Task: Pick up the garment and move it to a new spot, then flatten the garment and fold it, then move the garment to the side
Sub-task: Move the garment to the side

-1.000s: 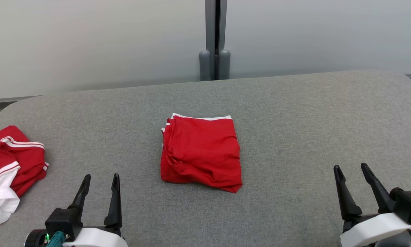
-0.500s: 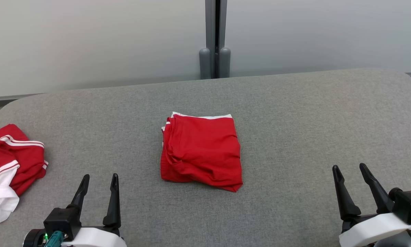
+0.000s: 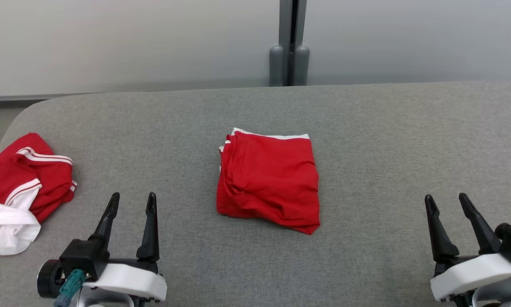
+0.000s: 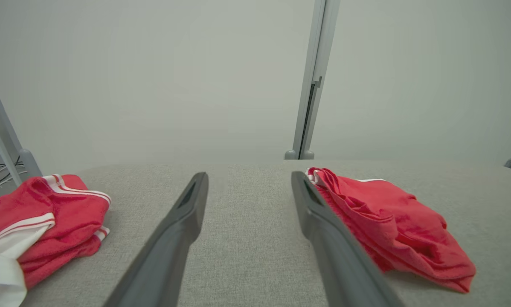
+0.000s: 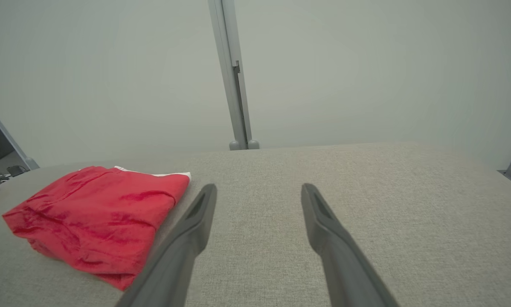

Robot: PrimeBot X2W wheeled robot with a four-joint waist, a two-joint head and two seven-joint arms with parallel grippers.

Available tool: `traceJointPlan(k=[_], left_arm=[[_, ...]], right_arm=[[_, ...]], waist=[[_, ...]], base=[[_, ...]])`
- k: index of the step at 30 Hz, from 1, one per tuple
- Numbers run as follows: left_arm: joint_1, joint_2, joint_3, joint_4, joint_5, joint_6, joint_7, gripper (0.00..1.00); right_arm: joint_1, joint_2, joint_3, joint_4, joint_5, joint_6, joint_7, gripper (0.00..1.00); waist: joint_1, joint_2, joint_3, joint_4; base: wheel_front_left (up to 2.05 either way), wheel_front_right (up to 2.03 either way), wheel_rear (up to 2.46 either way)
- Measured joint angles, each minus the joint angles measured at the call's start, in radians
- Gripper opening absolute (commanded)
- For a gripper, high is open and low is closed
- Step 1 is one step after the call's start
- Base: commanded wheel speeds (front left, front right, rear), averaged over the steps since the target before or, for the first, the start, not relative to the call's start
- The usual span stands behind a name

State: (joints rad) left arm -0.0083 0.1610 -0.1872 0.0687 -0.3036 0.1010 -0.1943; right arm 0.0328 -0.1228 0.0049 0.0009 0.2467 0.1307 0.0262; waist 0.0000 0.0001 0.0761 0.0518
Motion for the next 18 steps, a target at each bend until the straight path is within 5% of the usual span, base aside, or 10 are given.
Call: traceJointPlan(k=[18], left_arm=[[-0.186,-0.079,-0.057,0.074,-0.006,-0.043,-0.063,1.00]], right_arm=[[-0.291,-0.012,0.145,0.363,0.101,0.000,0.021,1.00]], waist=[[0.0000,0.0000,0.195,0.248]], base=[[0.00,0.00,0.00]])
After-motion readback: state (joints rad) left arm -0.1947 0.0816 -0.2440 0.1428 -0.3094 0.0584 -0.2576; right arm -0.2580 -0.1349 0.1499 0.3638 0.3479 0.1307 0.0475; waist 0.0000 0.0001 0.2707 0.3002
